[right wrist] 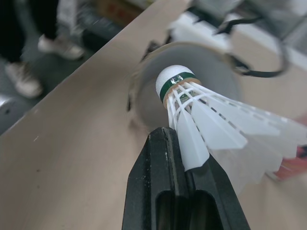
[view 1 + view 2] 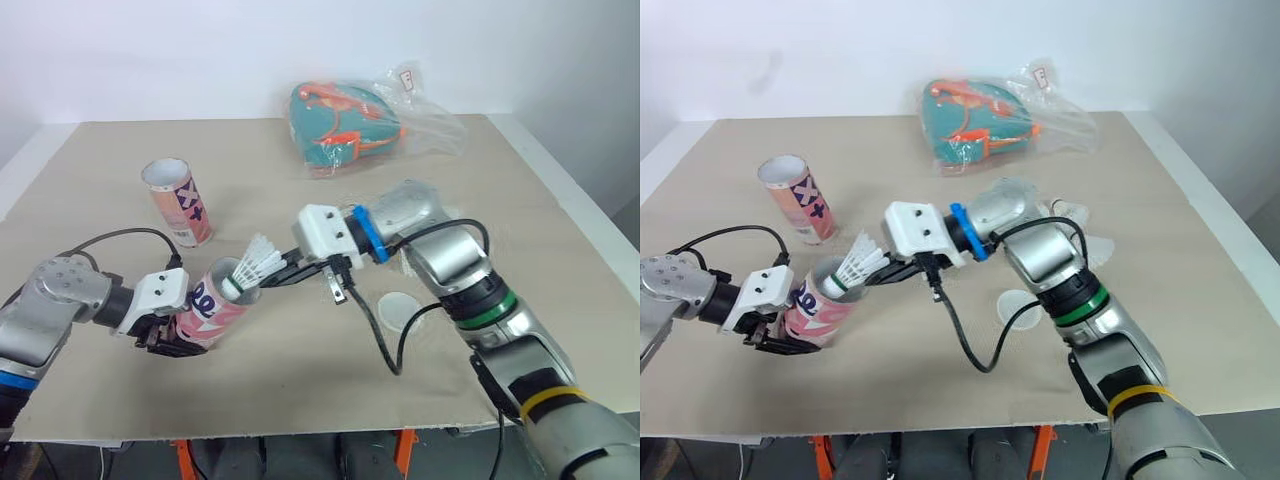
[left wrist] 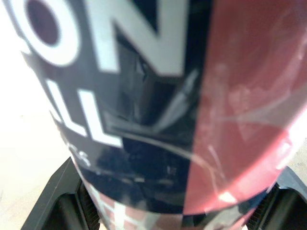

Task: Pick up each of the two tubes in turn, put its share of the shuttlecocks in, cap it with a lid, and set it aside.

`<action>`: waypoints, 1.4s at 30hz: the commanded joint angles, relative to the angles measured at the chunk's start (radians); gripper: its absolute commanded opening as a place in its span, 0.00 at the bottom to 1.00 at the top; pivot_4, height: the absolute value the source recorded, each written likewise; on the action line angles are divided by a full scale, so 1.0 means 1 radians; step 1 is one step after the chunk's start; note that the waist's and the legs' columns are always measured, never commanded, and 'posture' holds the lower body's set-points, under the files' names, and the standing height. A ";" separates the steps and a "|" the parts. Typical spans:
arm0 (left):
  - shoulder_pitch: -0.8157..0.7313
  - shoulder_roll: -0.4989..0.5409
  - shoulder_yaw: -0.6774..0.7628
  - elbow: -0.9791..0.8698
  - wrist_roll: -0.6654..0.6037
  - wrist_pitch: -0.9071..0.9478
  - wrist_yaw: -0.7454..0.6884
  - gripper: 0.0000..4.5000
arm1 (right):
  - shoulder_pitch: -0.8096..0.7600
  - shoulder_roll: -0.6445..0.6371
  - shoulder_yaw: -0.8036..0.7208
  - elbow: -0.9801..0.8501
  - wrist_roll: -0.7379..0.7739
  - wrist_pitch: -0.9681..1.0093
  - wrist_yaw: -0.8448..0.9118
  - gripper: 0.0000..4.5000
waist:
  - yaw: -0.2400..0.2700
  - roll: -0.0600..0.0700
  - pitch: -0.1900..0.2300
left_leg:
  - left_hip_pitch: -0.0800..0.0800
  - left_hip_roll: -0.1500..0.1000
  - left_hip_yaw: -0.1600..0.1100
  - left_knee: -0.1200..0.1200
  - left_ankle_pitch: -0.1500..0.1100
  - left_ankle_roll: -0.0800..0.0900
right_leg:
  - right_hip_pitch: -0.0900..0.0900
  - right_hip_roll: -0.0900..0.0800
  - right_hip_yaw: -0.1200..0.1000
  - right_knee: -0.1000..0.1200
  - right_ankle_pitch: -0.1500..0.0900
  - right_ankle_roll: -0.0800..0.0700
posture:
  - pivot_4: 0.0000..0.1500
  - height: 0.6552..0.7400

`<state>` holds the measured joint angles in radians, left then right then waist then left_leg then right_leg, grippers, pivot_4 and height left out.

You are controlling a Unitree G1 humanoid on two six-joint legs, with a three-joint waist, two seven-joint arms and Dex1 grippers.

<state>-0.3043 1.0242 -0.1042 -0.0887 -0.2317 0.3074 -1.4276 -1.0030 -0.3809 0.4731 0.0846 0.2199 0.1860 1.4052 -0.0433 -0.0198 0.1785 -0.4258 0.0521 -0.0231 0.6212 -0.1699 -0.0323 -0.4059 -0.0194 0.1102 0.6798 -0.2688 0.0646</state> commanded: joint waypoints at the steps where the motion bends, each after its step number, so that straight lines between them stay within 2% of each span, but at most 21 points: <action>1: 0.032 -0.015 -0.041 0.007 0.022 0.005 0.010 0.70 | -0.051 0.023 -0.022 0.017 0.005 0.005 0.013 0.34 | 0.000 0.000 0.000 | 0.000 0.000 0.000 0.000 0.000 0.000 | 0.000 0.000 0.000 0.000 0.000 0.000 | 1.00 1.00; 5: 0.048 -0.016 -0.032 -0.003 0.020 0.007 0.017 0.70 | -0.059 0.038 -0.083 -0.019 0.107 0.083 0.038 0.71 | 0.000 0.000 0.000 | 0.001 0.000 0.000 0.000 0.000 0.000 | 0.000 0.000 0.000 0.001 0.001 0.000 | 1.00 1.00; 6: 0.050 -0.016 -0.030 -0.004 0.021 0.007 0.018 0.70 | -0.059 0.038 -0.106 -0.028 0.139 0.114 0.037 0.86 | 0.000 0.000 0.000 | 0.001 0.000 0.000 0.000 0.000 0.000 | 0.000 0.000 0.000 0.002 0.001 0.000 | 1.00 1.00; 8: 0.052 -0.019 -0.029 -0.007 0.021 0.009 0.020 0.70 | -0.055 0.006 -0.130 -0.025 0.154 0.174 0.036 0.99 | 0.000 0.000 0.000 | 0.001 0.000 0.000 0.000 0.000 0.000 | 0.000 0.000 0.000 0.002 0.001 0.000 | 1.00 1.00; 13: 0.062 -0.023 -0.022 -0.018 0.022 0.010 0.023 0.70 | 0.019 -0.027 -0.234 -0.006 0.191 0.245 -0.059 0.99 | 0.000 0.000 0.000 | 0.001 0.000 0.000 0.000 0.000 0.000 | 0.001 0.000 0.000 0.001 -0.001 -0.002 | 1.00 1.00; 16: 0.071 -0.021 -0.018 -0.025 0.021 0.009 0.026 0.70 | 0.133 -0.019 -0.286 0.012 0.120 0.278 -0.273 0.99 | 0.000 0.000 -0.001 | 0.001 0.000 0.000 -0.001 0.000 0.000 | 0.001 0.000 0.000 0.001 -0.001 -0.002 | 1.00 1.00; 20: 0.072 -0.027 -0.019 -0.026 0.024 0.006 0.031 0.70 | 0.266 0.039 -0.275 0.003 -0.007 0.290 -0.542 0.99 | -0.001 0.001 -0.002 | 0.001 0.000 0.000 -0.001 0.000 0.000 | 0.000 0.000 0.000 0.001 -0.002 -0.001 | 1.00 1.00; 24: 0.063 -0.031 -0.021 -0.023 0.025 0.007 0.029 0.70 | 0.308 0.100 -0.283 0.006 -0.058 0.304 -0.683 0.99 | -0.001 0.003 -0.002 | 0.001 -0.001 0.001 -0.002 0.000 0.000 | -0.001 0.000 0.001 0.001 -0.001 0.001 | 1.00 1.00; 28: 0.054 -0.034 -0.022 -0.013 0.030 0.000 0.026 0.70 | 0.267 0.149 -0.305 0.095 -0.114 0.268 -0.816 0.99 | -0.001 0.003 -0.002 | 0.001 -0.001 0.001 -0.001 0.000 0.000 | 0.000 0.000 0.001 0.001 -0.001 0.000 | 1.00 1.00; 33: 0.046 -0.042 -0.026 -0.012 0.031 0.002 0.028 0.70 | 0.204 0.152 -0.292 0.177 -0.134 0.310 -0.829 0.99 | -0.001 0.003 -0.003 | 0.001 -0.002 0.001 -0.001 0.001 0.000 | 0.000 -0.001 0.002 0.001 0.000 0.000 | 1.00 1.00; 42: 0.076 -0.041 -0.006 -0.032 0.028 0.016 0.047 0.70 | 0.241 0.106 -0.307 0.117 -0.116 0.332 -0.780 0.99 | -0.001 0.003 -0.002 | 0.001 -0.002 0.001 -0.001 0.001 0.000 | 0.000 -0.002 0.002 0.001 -0.001 0.001 | 1.00 1.00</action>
<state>-0.2545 0.9986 -0.0620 -0.1197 -0.2175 0.3113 -1.3959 -0.7566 -0.2701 0.1902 0.2455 0.0917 0.5282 0.6146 -0.0444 -0.0171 0.1760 -0.4248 0.0501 -0.0224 0.6197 -0.1686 -0.0322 -0.4057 -0.0209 0.1117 0.6804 -0.2698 0.0652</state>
